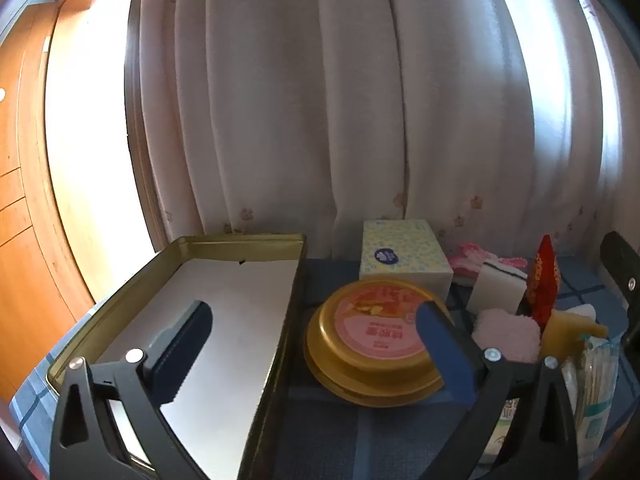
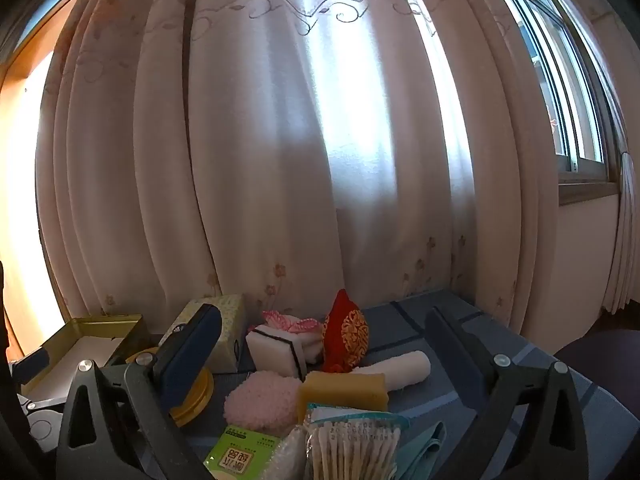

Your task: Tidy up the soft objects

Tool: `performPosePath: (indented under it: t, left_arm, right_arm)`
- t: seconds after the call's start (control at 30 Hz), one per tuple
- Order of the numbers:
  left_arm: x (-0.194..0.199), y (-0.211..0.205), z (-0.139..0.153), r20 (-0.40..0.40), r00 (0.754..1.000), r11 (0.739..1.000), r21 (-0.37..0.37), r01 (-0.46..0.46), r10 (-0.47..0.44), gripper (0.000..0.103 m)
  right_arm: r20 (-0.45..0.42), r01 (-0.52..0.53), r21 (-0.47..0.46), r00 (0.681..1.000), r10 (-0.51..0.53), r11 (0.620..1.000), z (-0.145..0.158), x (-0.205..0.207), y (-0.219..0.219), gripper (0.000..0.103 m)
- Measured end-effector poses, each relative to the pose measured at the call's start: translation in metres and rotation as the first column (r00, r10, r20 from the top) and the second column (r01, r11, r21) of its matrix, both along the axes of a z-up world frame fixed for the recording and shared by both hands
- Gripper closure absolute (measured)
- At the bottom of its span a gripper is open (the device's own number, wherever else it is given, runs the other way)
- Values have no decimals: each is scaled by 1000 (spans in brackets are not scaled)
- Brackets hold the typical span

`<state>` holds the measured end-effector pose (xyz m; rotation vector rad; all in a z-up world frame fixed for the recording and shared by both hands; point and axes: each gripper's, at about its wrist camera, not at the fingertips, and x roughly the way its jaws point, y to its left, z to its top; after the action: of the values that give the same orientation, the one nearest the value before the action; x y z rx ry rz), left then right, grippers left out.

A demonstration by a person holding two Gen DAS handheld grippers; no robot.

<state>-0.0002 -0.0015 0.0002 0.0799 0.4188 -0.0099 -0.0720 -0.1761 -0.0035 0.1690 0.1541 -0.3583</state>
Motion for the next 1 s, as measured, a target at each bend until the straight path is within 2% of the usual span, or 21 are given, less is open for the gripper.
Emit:
performPosePath:
  t: [0.03, 0.07, 0.27, 0.33, 1.0]
  left_arm:
    - [0, -1, 0, 4, 1000, 1000, 4, 2, -2, 0]
    - [2, 4, 0, -22, 1000, 999, -46, -5, 4, 0]
    - [12, 11, -1, -21, 1000, 999, -46, -7, 6, 0]
    - [-5, -3, -6, 5, 1000, 1000, -25, -4, 5, 0]
    - [-3, 0, -2, -17, 1000, 999, -47, -19, 19, 0]
  right_arm:
    - [1, 1, -2, 1000, -1, 1000, 0, 0, 0, 1]
    - [1, 1, -4, 1000, -1, 1000, 0, 0, 0, 1]
    - [3, 3, -16, 1000, -3, 1000, -1, 1, -1, 0]
    - [-6, 0, 0, 1000, 0, 1000, -2, 2, -2, 1]
    - [6, 6, 0, 1000, -6, 1000, 0, -1, -1, 1]
